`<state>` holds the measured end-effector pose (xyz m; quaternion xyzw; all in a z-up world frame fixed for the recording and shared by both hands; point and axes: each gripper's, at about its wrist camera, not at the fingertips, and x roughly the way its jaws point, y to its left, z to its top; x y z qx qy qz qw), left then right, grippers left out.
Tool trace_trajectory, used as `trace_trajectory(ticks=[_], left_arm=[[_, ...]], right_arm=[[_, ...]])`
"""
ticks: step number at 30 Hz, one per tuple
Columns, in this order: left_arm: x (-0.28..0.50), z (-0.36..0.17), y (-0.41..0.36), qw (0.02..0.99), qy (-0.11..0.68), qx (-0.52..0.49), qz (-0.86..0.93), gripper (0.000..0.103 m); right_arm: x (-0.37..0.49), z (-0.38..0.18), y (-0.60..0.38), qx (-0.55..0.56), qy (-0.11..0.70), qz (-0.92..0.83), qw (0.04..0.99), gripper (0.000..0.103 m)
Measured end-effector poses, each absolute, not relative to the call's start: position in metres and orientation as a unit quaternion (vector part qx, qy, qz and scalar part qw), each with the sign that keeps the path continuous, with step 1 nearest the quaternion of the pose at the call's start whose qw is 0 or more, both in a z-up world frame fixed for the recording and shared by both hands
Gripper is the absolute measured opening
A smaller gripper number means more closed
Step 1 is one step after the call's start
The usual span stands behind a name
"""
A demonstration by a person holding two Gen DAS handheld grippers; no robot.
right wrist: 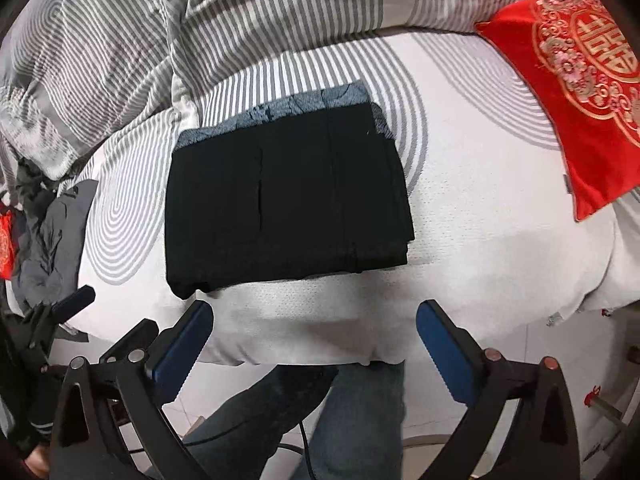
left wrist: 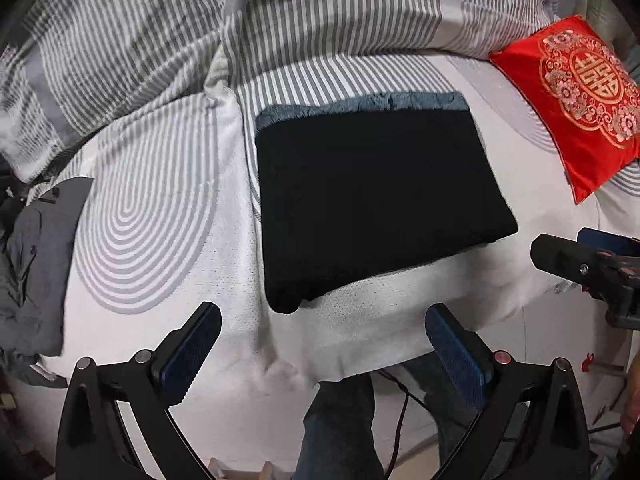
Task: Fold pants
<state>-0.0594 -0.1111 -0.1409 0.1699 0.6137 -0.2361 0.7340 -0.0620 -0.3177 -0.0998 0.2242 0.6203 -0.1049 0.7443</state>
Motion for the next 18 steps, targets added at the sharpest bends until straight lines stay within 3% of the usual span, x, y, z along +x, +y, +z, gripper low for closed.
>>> trace_trajectory(ticks=[18], left_arm=[[-0.074,-0.097,-0.114,0.756,0.605,0.164,-0.188,0.103]], right_arm=[[-0.057,-0.062,-0.309,0.144,0.645,-0.059,0.748,0.102]])
